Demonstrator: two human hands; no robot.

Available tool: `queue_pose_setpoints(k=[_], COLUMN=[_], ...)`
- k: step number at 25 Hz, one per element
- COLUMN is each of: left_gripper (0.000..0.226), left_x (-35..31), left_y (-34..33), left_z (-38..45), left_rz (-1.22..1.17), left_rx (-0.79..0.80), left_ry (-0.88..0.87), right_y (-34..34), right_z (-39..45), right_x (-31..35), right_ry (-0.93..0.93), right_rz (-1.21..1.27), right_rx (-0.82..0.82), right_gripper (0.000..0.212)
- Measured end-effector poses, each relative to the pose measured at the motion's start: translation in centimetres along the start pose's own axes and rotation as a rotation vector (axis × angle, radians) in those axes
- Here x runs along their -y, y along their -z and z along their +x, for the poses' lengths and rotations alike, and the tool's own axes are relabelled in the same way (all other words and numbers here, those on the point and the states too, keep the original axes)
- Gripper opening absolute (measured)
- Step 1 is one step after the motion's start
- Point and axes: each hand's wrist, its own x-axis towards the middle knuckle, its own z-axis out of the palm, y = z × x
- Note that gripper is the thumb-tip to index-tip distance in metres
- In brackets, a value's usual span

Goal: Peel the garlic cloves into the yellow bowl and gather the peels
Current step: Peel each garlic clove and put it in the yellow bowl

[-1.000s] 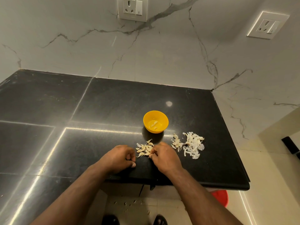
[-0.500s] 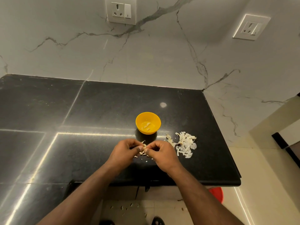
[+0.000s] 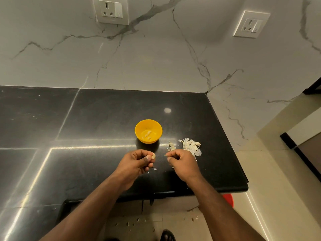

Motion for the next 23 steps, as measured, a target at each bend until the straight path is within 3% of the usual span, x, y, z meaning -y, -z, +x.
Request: queue_pose_setpoints(k=[3, 7, 13, 17, 23], left_gripper=[0.011, 0.007, 0.009, 0.023, 0.012], left_x=[0.0, 0.0, -0.5, -0.6, -1.0], left_y=[-0.6, -1.0, -1.1, -0.7, -0.7], left_z=[0.2, 0.4, 0.4, 0.3, 0.2], left_rz=[-0.014, -0.071, -0.035, 0.007, -0.023], left_rx=[0.005, 0.027, 0.014, -0.002, 0.016], left_ry=[0.01, 0.01, -0.002, -0.031, -0.027], right_y=[0.5, -0.5, -1.2, -1.5, -2.2], right_z=[0.1, -0.7, -0.8, -0.4, 0.0], right_x=[0.3, 1.4, 1.8, 1.8, 2.0], right_ry=[0.079, 0.081, 0.033, 0.046, 0.11], right_rz=[-0.02, 0.266, 0.503, 0.442, 0.299], right_rx=[-0.015, 0.142, 0.13, 0.07, -0.014], right_gripper=[0.034, 0.023, 0.017, 0.015, 0.011])
